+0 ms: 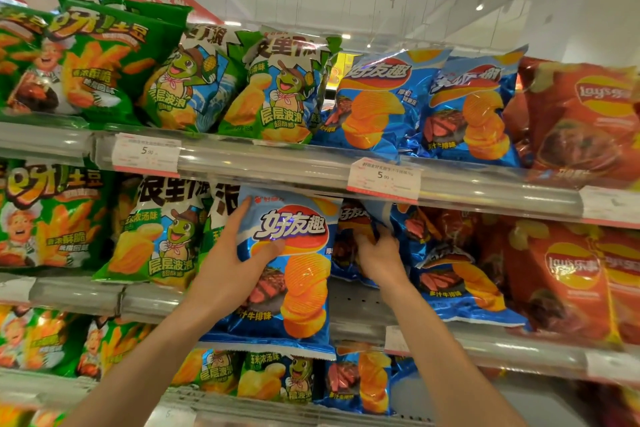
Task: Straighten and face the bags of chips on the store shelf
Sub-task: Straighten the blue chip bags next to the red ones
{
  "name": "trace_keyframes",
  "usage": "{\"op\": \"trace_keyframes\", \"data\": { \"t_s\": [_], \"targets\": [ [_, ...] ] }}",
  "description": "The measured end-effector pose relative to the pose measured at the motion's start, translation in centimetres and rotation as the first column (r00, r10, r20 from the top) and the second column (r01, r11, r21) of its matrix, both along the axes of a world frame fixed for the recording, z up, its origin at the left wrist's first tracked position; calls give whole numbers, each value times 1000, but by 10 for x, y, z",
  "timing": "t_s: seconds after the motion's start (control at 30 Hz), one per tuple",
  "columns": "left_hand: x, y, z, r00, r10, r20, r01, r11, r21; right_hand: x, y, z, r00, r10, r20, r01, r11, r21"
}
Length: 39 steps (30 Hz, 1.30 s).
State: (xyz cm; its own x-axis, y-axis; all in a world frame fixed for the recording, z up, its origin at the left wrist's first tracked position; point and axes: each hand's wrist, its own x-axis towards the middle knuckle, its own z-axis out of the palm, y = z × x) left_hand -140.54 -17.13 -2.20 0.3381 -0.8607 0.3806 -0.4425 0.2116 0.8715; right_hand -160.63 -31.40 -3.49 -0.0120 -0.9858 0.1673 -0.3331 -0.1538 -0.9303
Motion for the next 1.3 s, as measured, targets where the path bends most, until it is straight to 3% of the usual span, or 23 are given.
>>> {"op": "trace_keyframes", "data": {
  "t_s": [0.07,0.23,0.33,0.5,0.83,0.93,1.0,1.1,1.23,1.3],
  "targets": [
    [-12,-7,-2,999,-12,33,12,1000,17,-14,13,7,991,73,115,-70,997,-31],
    [-44,-41,1,995,-88,40,87,996,11,-44,33,10,971,206,125,-218,972,89],
    [-57,-72,0,994,-84,70,90,993,-79,-46,36,9,966,234,107,-244,965,92],
    [-66,-102,-15,995,-80,62,86,990,-109,-37,25,3,989,148,23,-146,986,-81],
    [-64,-112,-47,973,-113,203,107,993,45,-39,35,-10,939,120,-322,-141,989,-43],
    [-67,-105,-41,960,-71,269,59,997,54,-46,39,-2,936,144,-321,-163,986,-33],
    [-69,-100,-39,939,-20,345,26,1000,-13,-58,42,6,944,129,-305,-156,985,-67],
    [-69,-91,-42,889,72,452,-6,989,-146,-86,40,9,917,-1,-399,-96,970,-224],
    [-77,-83,-43,807,210,551,-8,938,-346,-130,40,10,851,-145,-505,-16,954,-301],
    [-89,-79,-38,781,204,590,33,930,-365,-149,36,8,771,-187,-609,4,957,-289]
  ]
}}
